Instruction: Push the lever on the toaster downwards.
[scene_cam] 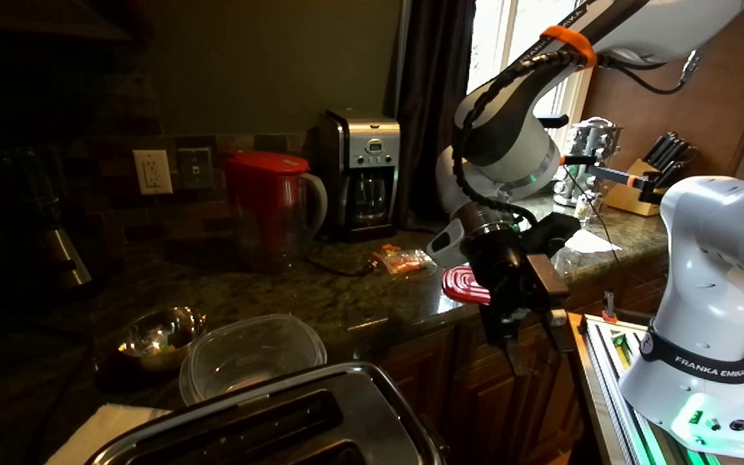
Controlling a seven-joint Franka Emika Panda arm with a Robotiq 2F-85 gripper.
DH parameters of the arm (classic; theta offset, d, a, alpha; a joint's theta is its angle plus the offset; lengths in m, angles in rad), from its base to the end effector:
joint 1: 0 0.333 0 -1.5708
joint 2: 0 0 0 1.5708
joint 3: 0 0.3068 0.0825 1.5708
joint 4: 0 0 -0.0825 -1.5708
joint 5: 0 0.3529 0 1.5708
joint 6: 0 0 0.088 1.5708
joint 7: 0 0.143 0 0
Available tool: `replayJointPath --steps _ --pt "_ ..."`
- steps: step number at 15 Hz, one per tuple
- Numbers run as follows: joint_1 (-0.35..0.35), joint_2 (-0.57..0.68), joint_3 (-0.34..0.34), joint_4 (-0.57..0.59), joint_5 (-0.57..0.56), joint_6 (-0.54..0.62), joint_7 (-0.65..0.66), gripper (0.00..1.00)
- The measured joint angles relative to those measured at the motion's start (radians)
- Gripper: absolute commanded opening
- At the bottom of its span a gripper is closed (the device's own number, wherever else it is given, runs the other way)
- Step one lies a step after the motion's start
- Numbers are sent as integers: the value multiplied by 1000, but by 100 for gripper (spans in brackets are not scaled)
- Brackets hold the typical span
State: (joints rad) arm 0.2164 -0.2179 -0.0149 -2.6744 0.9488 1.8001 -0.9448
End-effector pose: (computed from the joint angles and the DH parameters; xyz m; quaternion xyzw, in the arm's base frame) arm 0.2964 0.1597 0.2941 -0.8378 -0.2538 0.1264 0.4667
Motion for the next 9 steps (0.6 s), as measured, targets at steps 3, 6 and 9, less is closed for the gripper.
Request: replayJointPath --steps 3,6,9 --pt "-12 7 18 3 25 1 0 100" --pt "-32 9 25 3 190 2 0 100" --pt "-50 17 43 -7 351 45 9 100"
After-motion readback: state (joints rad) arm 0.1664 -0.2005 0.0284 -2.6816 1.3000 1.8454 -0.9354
